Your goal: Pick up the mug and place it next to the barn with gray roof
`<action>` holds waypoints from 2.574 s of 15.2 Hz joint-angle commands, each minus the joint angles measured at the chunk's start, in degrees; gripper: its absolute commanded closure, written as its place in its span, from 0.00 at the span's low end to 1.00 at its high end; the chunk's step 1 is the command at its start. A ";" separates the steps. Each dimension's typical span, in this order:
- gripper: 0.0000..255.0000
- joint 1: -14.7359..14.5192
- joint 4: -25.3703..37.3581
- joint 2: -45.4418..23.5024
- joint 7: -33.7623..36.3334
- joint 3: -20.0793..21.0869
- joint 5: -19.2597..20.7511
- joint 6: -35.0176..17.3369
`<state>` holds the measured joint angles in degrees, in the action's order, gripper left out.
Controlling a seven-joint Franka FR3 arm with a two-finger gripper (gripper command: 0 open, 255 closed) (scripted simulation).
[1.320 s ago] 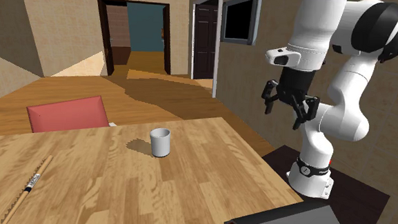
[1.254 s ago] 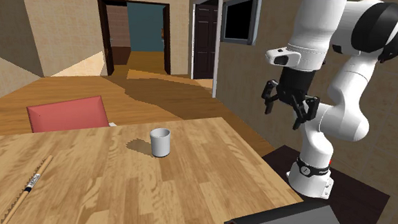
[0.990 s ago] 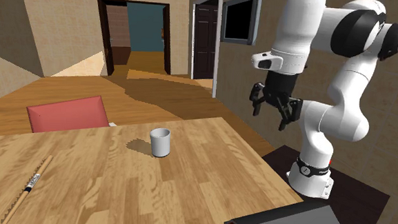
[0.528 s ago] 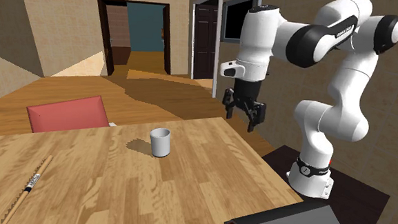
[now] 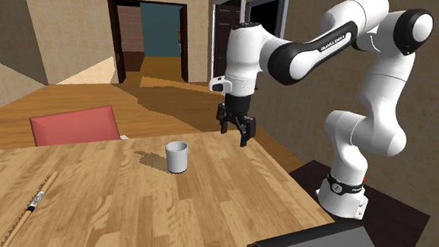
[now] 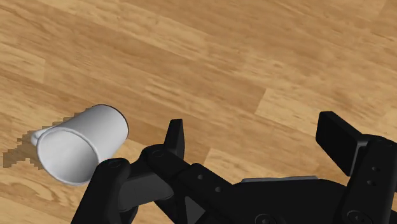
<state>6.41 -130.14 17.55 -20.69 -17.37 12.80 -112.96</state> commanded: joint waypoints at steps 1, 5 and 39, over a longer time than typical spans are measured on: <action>0.00 0.32 2.50 -4.32 -2.94 -1.98 -0.85 -2.14; 0.00 1.22 8.19 -12.64 -9.01 -5.16 -3.90 -5.03; 1.00 8.63 26.24 -38.72 -25.31 -7.21 -17.49 -11.49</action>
<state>15.04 -103.92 -21.17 -46.00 -24.57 -4.70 -124.44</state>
